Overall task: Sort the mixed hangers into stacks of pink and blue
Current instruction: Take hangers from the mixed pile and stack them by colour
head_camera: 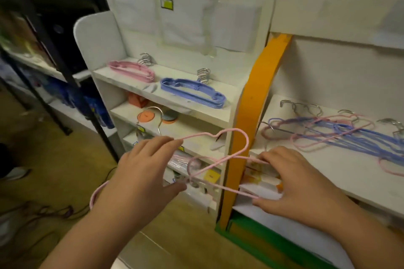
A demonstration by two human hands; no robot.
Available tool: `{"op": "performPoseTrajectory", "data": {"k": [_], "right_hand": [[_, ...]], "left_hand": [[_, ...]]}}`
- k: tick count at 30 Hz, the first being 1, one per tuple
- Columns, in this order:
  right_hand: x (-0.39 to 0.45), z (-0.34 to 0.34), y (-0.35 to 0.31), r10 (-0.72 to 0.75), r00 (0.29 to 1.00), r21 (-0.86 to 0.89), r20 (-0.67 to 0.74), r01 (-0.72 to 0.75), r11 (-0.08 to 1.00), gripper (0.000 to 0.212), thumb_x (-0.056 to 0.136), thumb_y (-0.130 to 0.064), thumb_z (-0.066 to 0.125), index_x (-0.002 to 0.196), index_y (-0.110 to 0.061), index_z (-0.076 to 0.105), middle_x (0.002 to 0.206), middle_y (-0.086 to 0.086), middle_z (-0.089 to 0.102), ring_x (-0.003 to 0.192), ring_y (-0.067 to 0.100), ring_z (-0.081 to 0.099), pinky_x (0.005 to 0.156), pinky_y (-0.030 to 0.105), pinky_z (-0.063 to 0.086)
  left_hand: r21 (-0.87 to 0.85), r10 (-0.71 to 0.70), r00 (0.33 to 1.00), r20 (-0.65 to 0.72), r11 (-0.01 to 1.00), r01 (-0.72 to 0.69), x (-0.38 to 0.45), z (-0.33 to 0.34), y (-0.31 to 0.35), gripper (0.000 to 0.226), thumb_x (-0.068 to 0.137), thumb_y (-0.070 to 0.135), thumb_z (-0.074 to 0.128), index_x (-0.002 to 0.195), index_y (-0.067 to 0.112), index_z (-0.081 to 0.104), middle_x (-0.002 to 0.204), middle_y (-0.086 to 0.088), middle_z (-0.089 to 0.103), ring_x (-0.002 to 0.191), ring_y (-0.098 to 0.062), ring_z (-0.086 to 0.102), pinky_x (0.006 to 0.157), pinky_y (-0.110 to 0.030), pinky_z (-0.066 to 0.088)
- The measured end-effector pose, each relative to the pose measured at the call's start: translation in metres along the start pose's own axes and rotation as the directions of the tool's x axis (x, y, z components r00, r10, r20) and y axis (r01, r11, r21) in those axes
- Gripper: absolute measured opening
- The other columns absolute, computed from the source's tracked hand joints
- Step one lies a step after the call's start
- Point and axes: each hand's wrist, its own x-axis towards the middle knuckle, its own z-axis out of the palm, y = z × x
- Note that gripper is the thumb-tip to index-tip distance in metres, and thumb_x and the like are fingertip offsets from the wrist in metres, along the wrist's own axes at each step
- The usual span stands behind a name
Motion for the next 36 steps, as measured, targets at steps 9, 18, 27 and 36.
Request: {"op": "performPoseTrajectory", "data": {"k": [9,18,27,36], "right_hand": [[0.093,0.037,-0.075,-0.002,1.0,-0.042,-0.026,0.001,0.999,0.082,0.063,-0.083,0.054,0.133,-0.044,0.034,0.114,-0.027,0.032,0.112,-0.004,0.03,0.09,0.016,0.034],[0.282,0.044,-0.094,-0.024,0.993,-0.001,-0.118,0.024,1.0,0.084,0.063,-0.079,0.058,0.133,-0.039,0.035,0.121,-0.02,0.033,0.119,0.003,0.032,0.092,0.02,0.035],[0.421,0.055,-0.107,0.052,0.985,0.032,-0.166,-0.047,0.998,0.091,0.059,-0.081,0.054,0.136,-0.034,0.042,0.123,-0.018,0.041,0.119,0.005,0.039,0.099,0.023,0.036],[0.526,0.07,-0.133,0.367,0.903,0.049,-0.222,-0.366,0.929,0.087,0.064,-0.073,0.067,0.136,-0.029,0.044,0.124,-0.013,0.044,0.117,0.009,0.041,0.097,0.028,0.037]], "left_hand": [[0.012,-0.077,0.997,0.013,0.997,0.077,0.046,-0.001,-0.117,0.089,0.069,0.06,0.07,0.144,0.046,0.024,0.137,0.031,0.026,0.134,-0.005,0.025,0.11,-0.036,0.034],[0.093,-0.087,0.996,0.013,0.992,0.085,0.162,-0.012,-0.235,0.088,0.074,0.062,0.066,0.146,0.047,0.017,0.146,0.028,0.023,0.135,-0.001,0.019,0.11,-0.026,0.024],[0.066,-0.008,1.0,0.026,0.998,0.006,0.272,-0.014,-0.348,0.084,0.076,0.057,0.065,0.146,0.047,0.019,0.15,0.025,0.023,0.14,-0.004,0.02,0.114,-0.033,0.023],[0.005,0.326,0.935,0.137,0.944,-0.33,0.43,-0.001,-0.478,0.081,0.077,0.049,0.072,0.146,0.039,0.031,0.151,0.019,0.029,0.137,-0.003,0.023,0.107,-0.02,0.015]]}}
